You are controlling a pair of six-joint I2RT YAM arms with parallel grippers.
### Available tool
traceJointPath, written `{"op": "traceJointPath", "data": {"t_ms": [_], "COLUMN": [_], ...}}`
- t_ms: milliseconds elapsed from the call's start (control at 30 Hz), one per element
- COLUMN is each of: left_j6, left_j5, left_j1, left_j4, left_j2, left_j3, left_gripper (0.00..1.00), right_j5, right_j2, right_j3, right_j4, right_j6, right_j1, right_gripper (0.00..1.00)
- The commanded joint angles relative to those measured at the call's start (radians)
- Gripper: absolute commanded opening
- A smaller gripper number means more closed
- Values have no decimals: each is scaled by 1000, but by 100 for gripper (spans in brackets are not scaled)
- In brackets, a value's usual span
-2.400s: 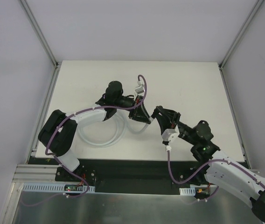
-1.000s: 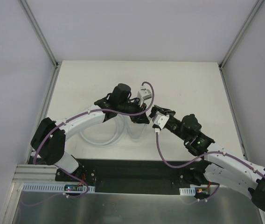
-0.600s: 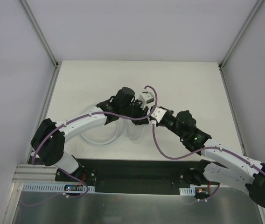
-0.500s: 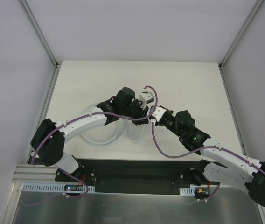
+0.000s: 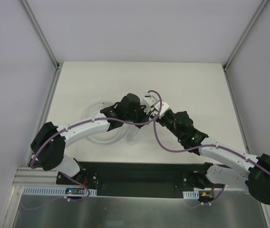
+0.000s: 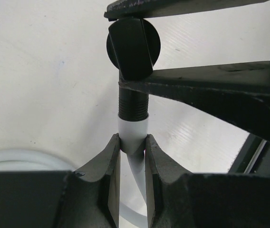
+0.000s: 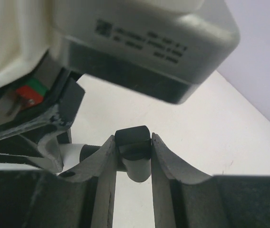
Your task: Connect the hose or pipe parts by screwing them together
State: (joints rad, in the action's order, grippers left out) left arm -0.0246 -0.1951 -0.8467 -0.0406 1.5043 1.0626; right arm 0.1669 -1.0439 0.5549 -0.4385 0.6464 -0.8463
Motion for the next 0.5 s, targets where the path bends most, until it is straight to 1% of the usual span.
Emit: {"op": "traceJointPath", "data": {"t_ms": [0, 167, 467], "left_j6": [-116, -159, -209], "left_j5": [267, 301, 335], "left_j1": [20, 11, -3], "left_j4": [334, 389, 476], "left_j2": [-12, -6, 14], "left_j3": [-16, -55, -102], "left_gripper": [0, 0, 0], "right_j5": [-210, -201, -217], "right_j2": [-27, -27, -54], "right_j3": [-26, -52, -42], "right_j4": [-20, -72, -98], "right_j6": [-275, -323, -376], "right_j1": [-86, -85, -85], "right_gripper": [1, 1, 1]}}
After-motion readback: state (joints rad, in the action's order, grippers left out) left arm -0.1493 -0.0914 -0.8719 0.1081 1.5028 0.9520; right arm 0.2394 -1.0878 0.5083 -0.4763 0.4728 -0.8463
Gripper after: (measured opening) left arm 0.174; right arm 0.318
